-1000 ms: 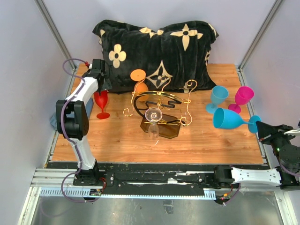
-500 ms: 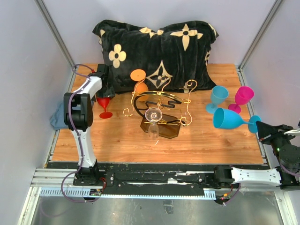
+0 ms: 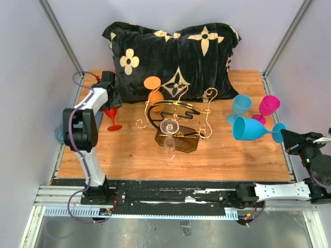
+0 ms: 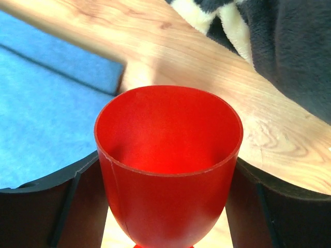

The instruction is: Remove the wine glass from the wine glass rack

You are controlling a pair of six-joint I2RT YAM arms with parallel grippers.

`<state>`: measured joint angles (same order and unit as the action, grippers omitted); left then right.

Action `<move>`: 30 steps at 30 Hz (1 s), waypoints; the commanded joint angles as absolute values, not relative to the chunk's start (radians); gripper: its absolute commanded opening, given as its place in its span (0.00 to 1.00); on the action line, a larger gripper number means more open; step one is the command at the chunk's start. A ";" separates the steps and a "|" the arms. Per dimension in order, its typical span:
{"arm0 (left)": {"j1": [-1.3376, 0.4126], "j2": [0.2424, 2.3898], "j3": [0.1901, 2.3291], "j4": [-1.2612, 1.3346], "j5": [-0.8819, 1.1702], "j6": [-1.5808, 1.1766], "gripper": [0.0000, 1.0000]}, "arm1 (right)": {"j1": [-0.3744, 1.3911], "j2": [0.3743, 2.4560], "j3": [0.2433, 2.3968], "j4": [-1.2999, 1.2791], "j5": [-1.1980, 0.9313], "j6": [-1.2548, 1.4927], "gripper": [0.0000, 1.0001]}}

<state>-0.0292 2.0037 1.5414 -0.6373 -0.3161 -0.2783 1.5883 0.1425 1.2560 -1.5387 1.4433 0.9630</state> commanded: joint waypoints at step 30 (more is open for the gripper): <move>-0.025 1.733 1.392 -0.480 -0.331 -0.300 0.56 | 0.523 0.223 1.341 -0.508 1.182 -0.501 0.01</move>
<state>-0.0292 1.7412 1.3853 -0.4976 -0.3420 -0.2867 0.6544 0.4259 1.6577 -1.0851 1.4258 -0.0723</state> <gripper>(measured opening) 0.777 0.013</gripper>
